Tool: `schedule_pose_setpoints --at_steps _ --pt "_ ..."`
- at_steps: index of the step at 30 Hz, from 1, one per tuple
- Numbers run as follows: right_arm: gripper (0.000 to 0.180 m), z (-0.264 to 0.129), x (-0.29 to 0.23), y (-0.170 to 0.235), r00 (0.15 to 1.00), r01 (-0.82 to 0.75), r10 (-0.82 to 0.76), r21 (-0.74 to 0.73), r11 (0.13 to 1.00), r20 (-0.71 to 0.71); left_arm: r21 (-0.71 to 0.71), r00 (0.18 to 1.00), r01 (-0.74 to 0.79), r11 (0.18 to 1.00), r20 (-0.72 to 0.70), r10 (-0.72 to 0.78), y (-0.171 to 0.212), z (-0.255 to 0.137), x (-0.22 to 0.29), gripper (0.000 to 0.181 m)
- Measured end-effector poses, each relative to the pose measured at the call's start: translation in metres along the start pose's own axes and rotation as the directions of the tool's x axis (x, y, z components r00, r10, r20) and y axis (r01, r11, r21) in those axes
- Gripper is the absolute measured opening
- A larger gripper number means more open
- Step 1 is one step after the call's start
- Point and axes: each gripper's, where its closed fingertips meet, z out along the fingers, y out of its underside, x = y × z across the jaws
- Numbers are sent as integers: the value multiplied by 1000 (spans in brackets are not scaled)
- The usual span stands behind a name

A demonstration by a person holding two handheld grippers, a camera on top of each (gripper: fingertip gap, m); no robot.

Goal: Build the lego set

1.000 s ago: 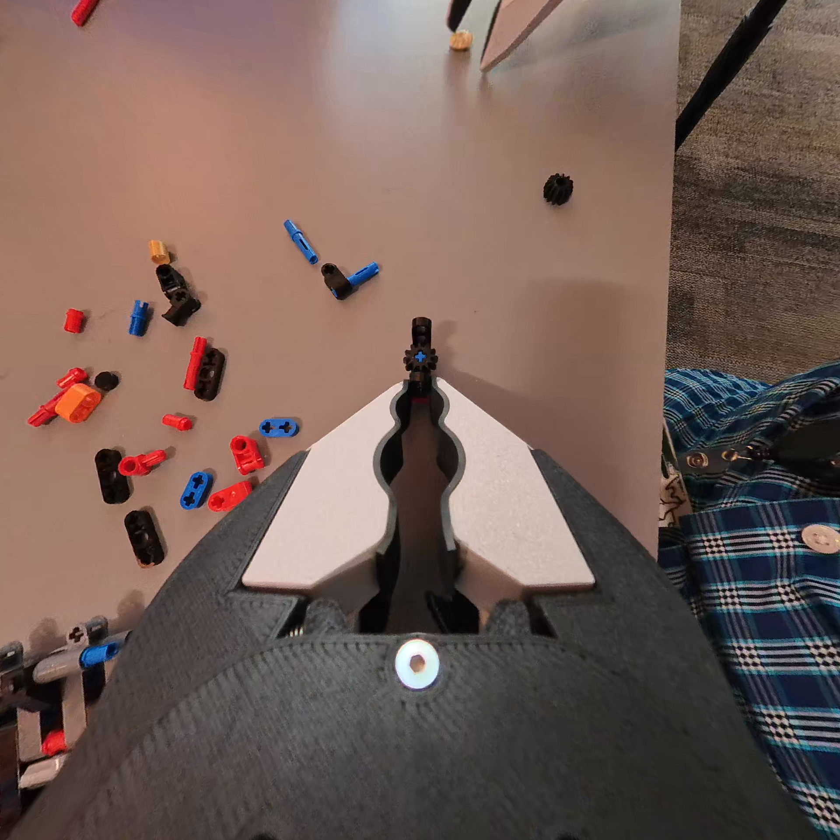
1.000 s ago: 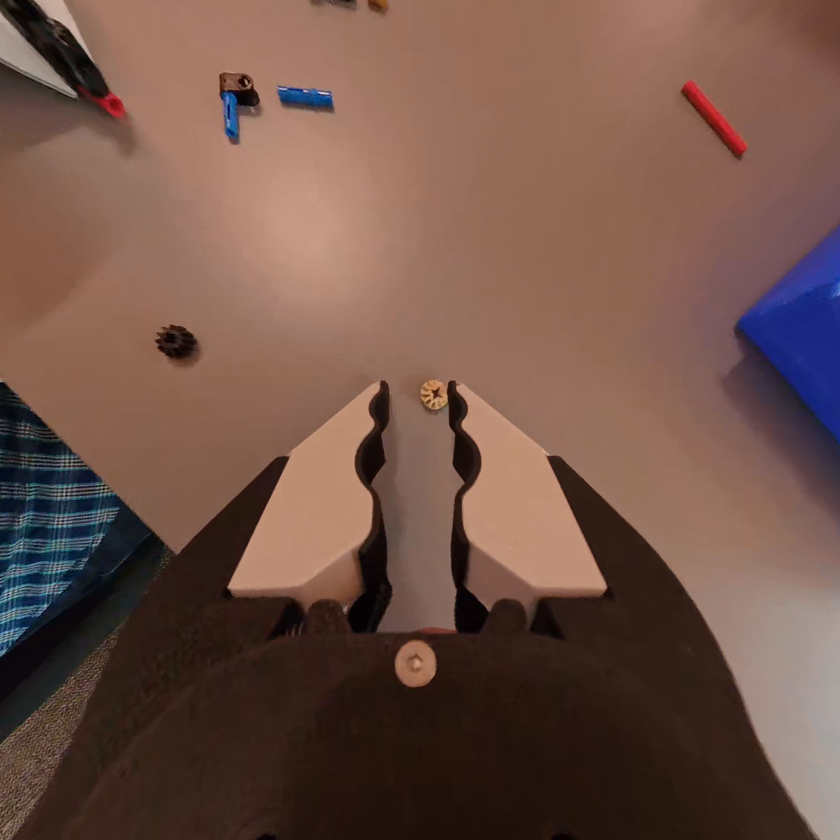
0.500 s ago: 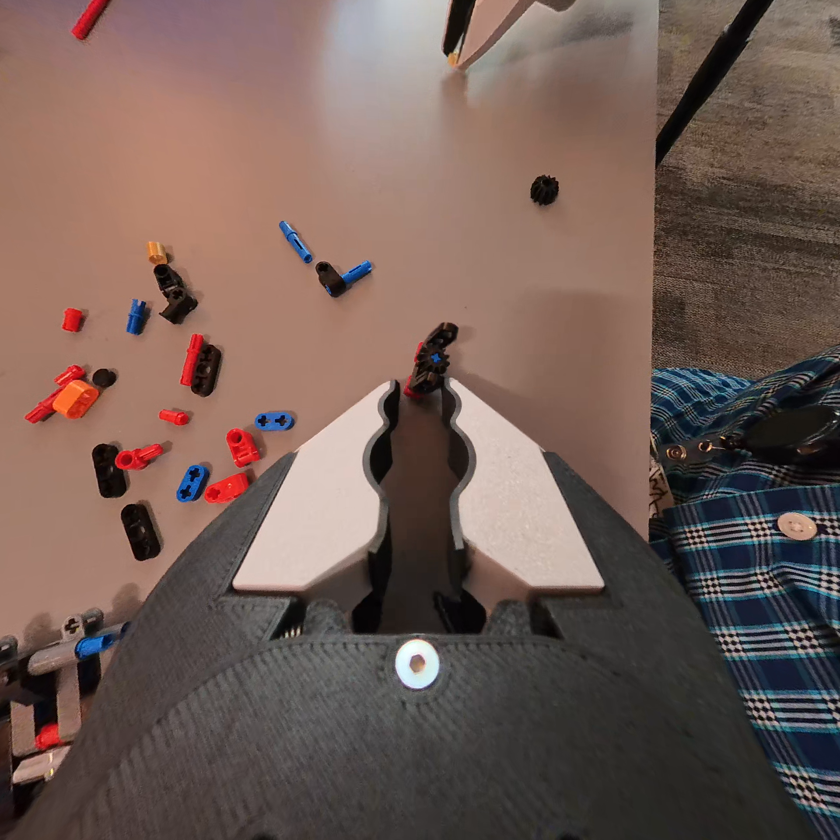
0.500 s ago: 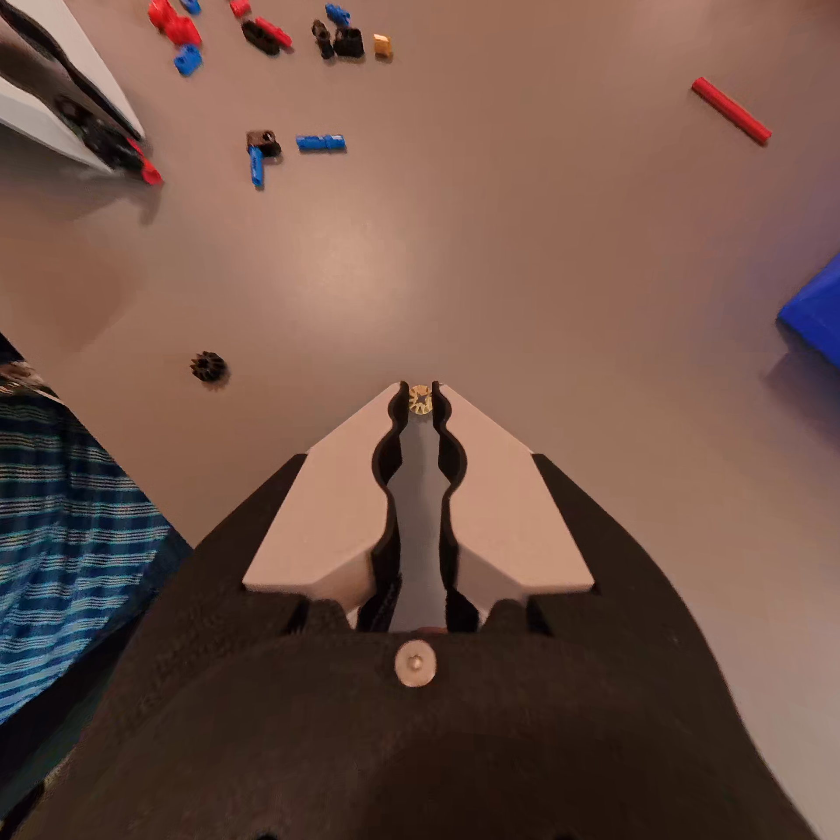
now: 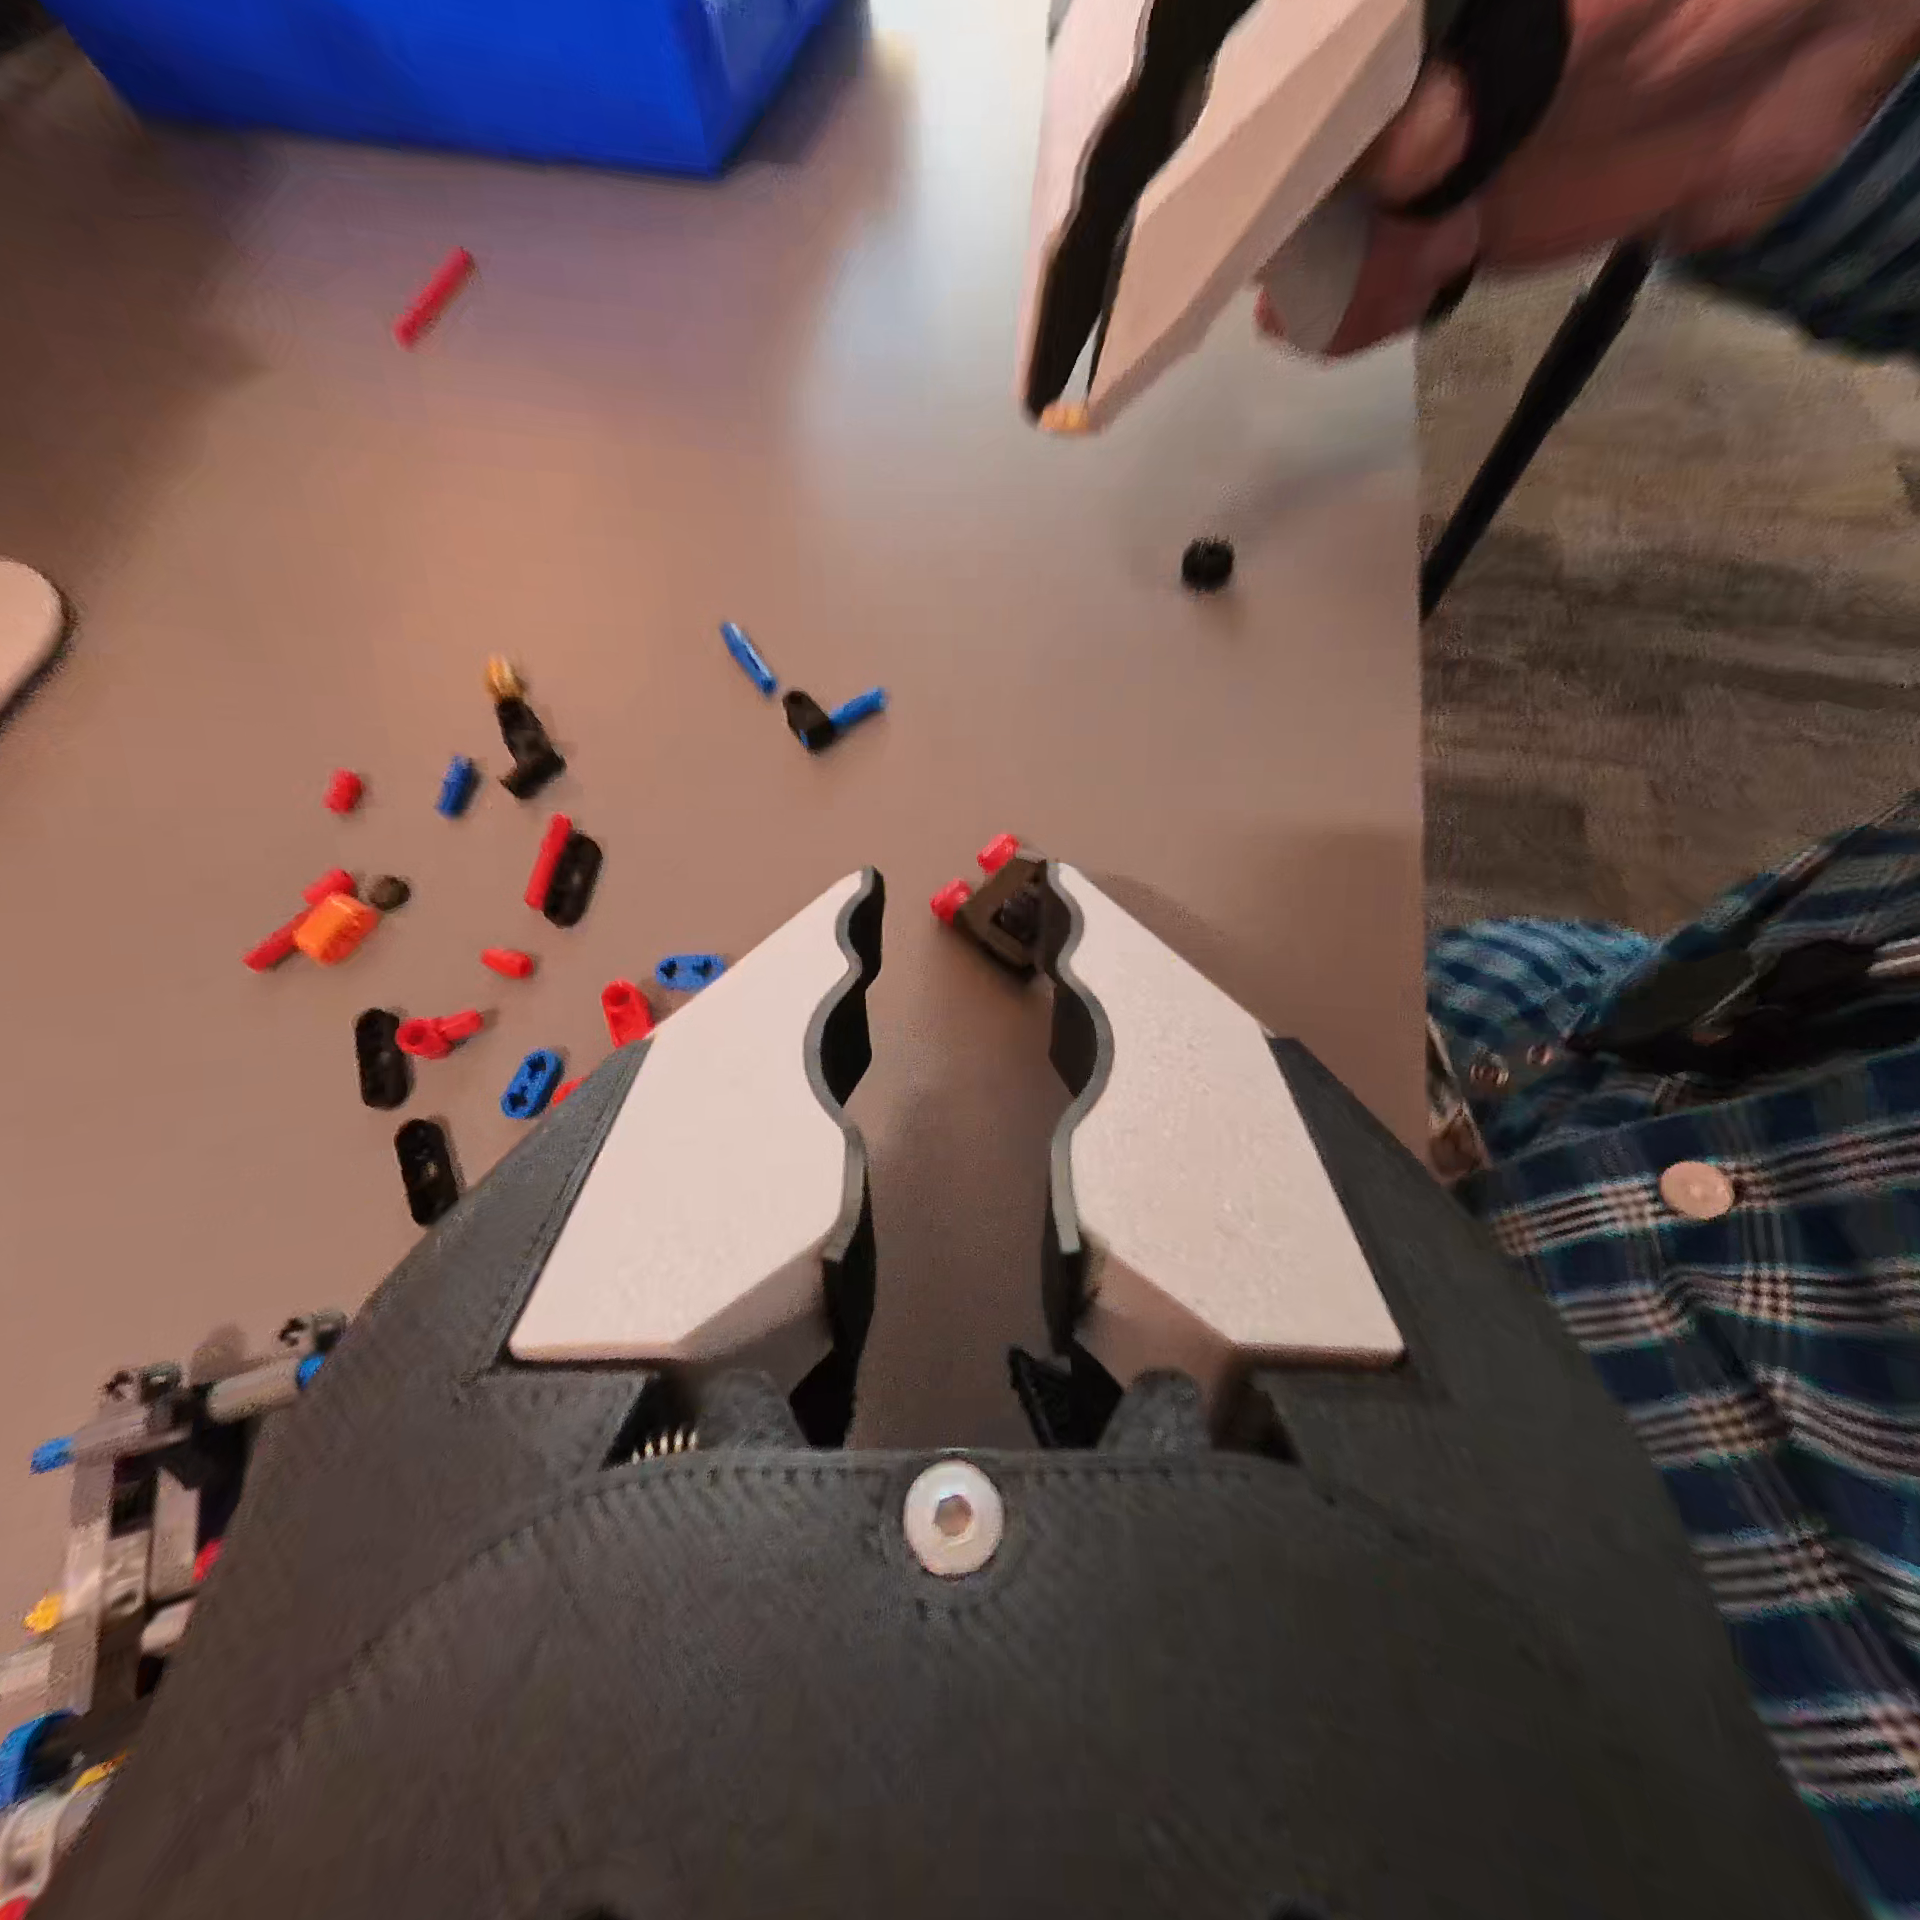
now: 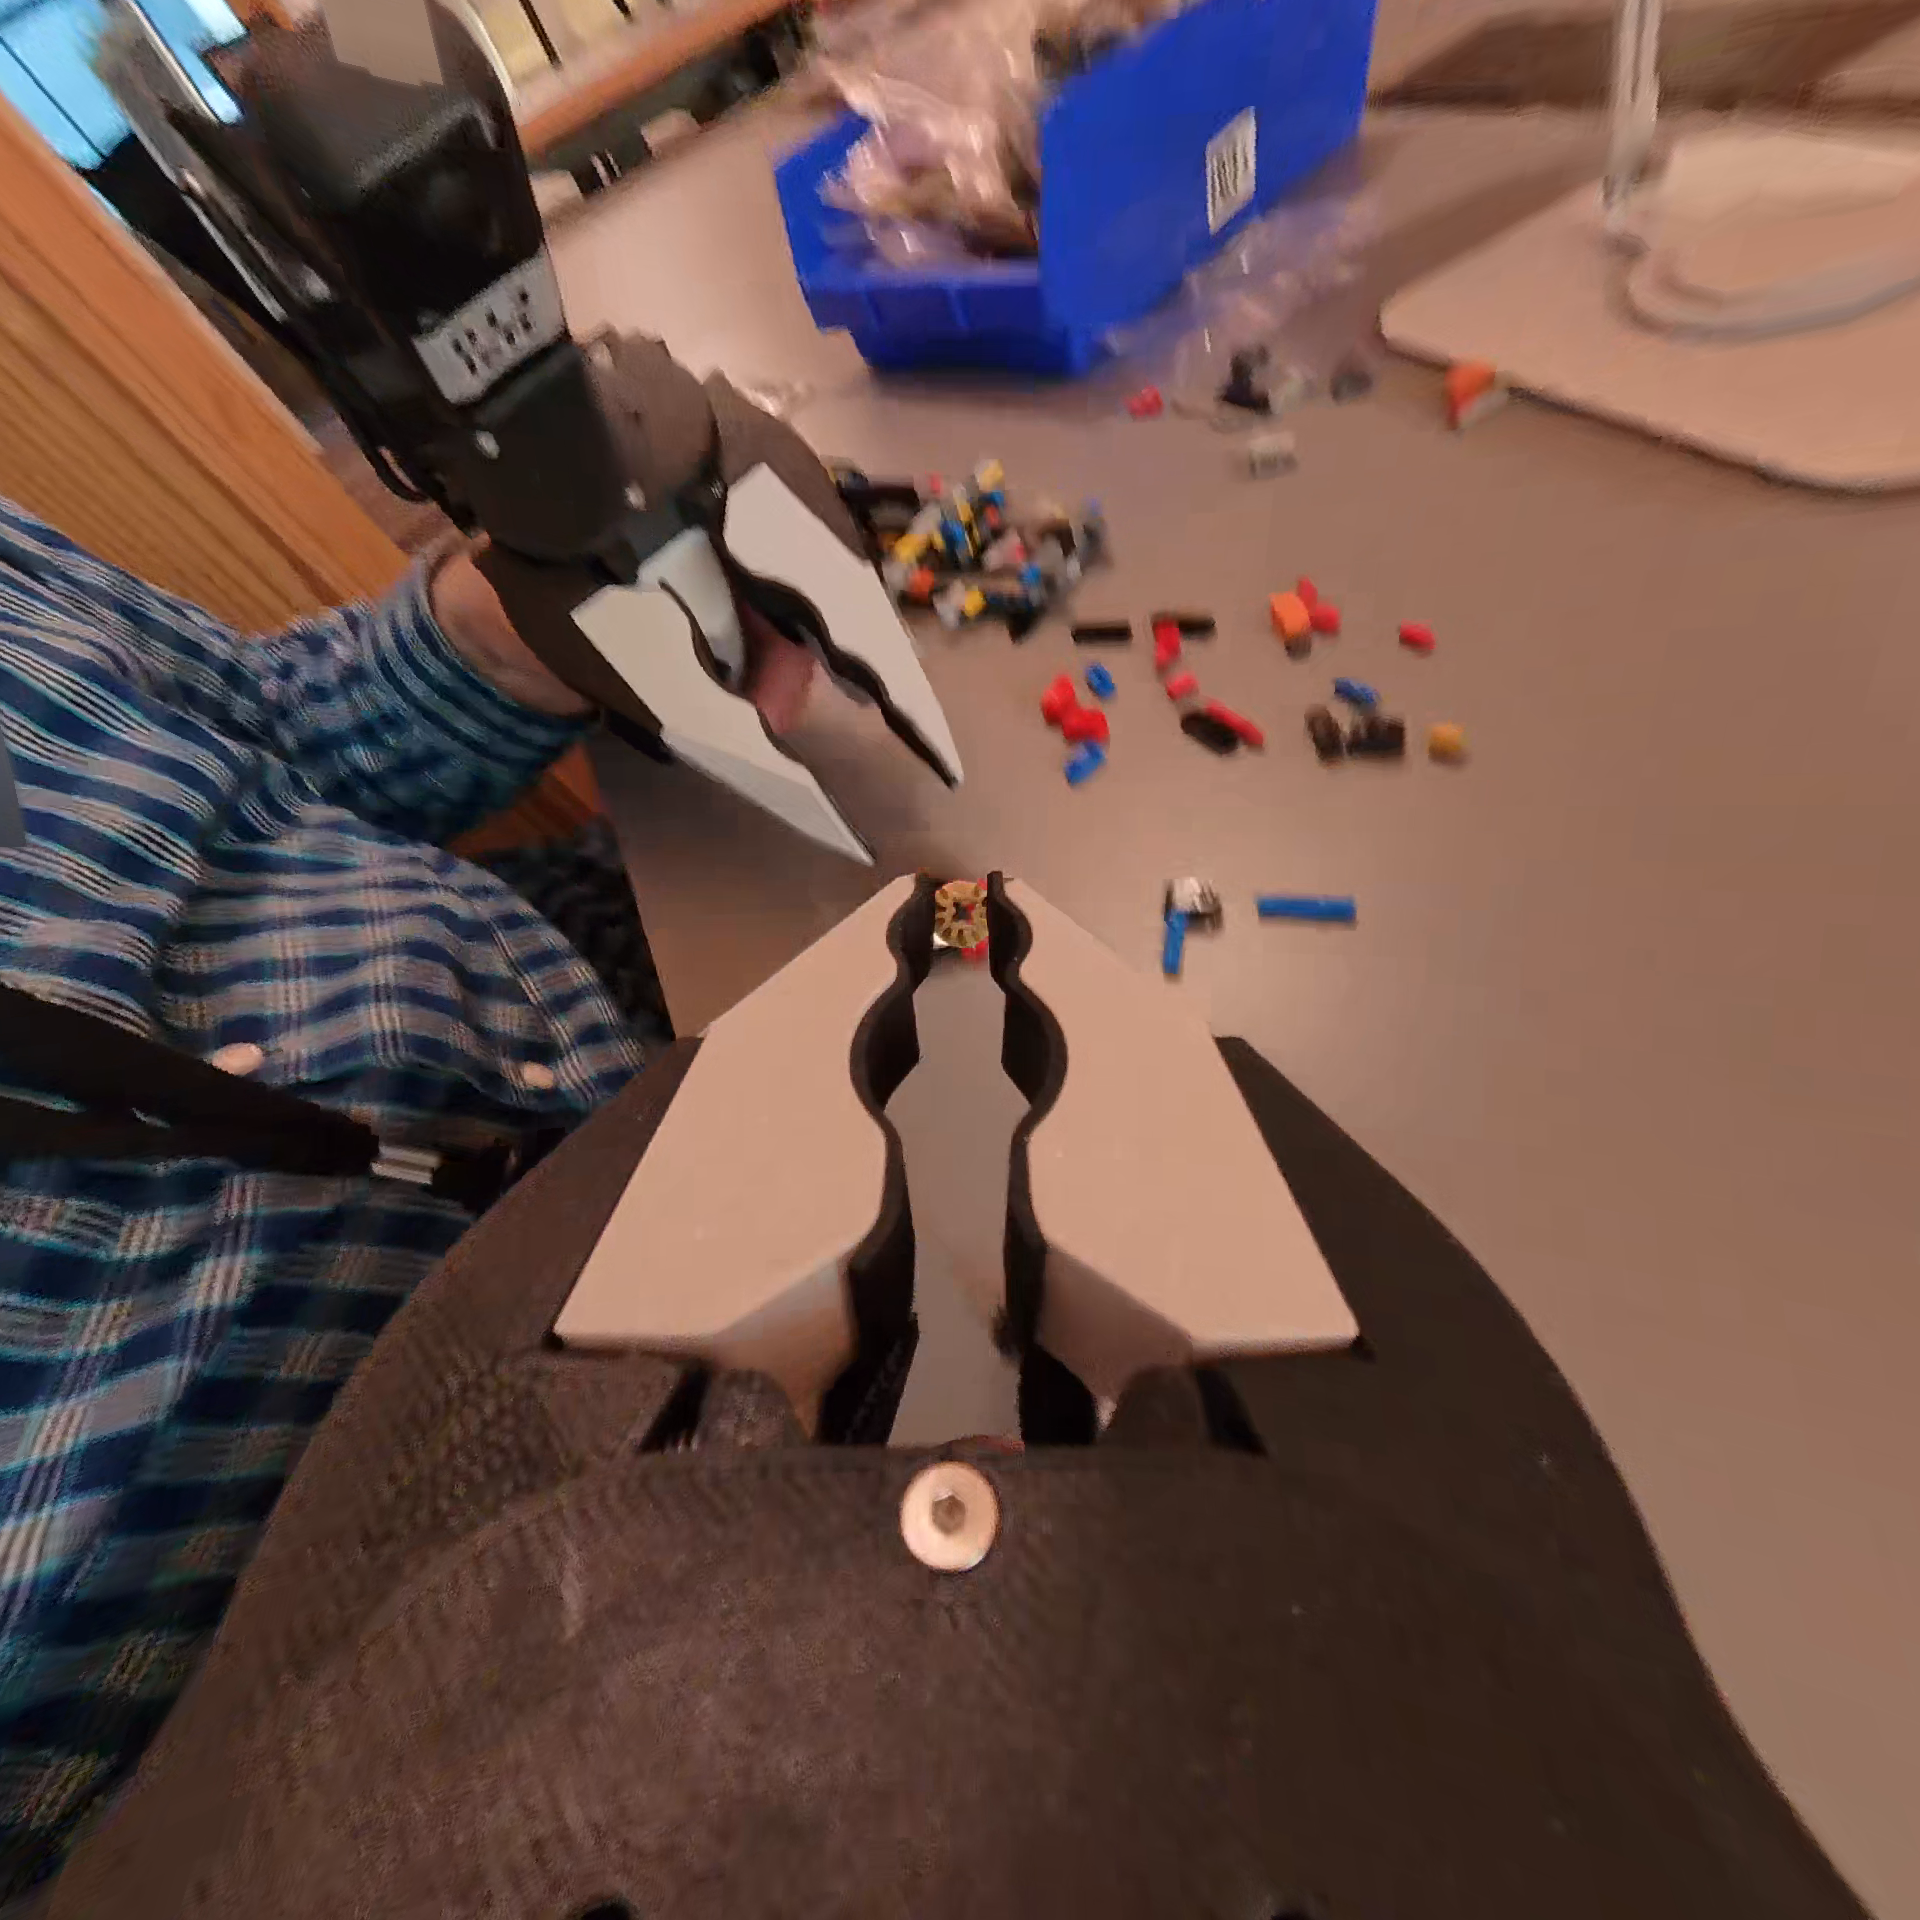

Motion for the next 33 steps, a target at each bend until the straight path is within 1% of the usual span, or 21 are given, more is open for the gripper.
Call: schedule_pose_setpoints --at_steps 1,2,4,5,6,9,11,13,16,17,20,22,26,30,33 --pt "7 4 -7 -9 1000 15 -16 49 999 16 43 1000 -3 999 17 3 -9 -3 0 25" --pt "7 9 -14 -15 999 30 -34 74 997 42 82 1000 -5 997 28 3 -17 -6 1 23" --pt "7 18 -24 -23 993 106 -112 105 989 48 158 1000 8 987 14 -11 -32 -13 4 19" --pt "7 21 -29 -25 985 165 -171 115 980 39 202 999 45 978 -24 -41 -40 -16 8 17" --pt "7 24 -30 -27 970 242 -243 109 964 -4 241 992 106 965 -89 -86 -48 -19 14 16" --pt "7 29 -36 -35 888 457 -450 70 887 -98 311 941 307 899 -242 -238 -60 -28 12 11" --pt "7 32 -40 -37 814 573 -566 23 819 -133 306 891 413 858 -331 -311 -60 -32 9 11" --pt "7 36 -42 -38 754 643 -638 -22 765 -155 291 851 473 832 -396 -345 -60 -33 10 10" --pt "7 40 -43 -40 707 690 -688 -51 722 -165 281 816 519 808 -444 -370 -61 -35 10 6" --pt "7 40 -42 -40 691 704 -702 -62 708 -170 281 808 530 800 -453 -377 -61 -35 9 7" --pt "7 42 -42 -41 675 719 -718 -71 692 -170 282 766 575 768 -515 -385 -64 -42 9 9" --pt "7 44 -43 -40 664 728 -729 -79 681 -167 274 758 580 768 -526 -385 -64 -41 11 9" --pt "7 45 -42 -39 632 751 -754 -101 653 -181 275 762 578 768 -521 -386 -64 -40 10 0" --pt "7 44 -43 -38 610 767 -771 -109 633 -183 266 747 594 759 -534 -397 -64 -40 11 0" --pt "7 44 -43 -38 574 790 -796 -124 600 -192 270 745 597 756 -537 -396 -63 -39 12 0"
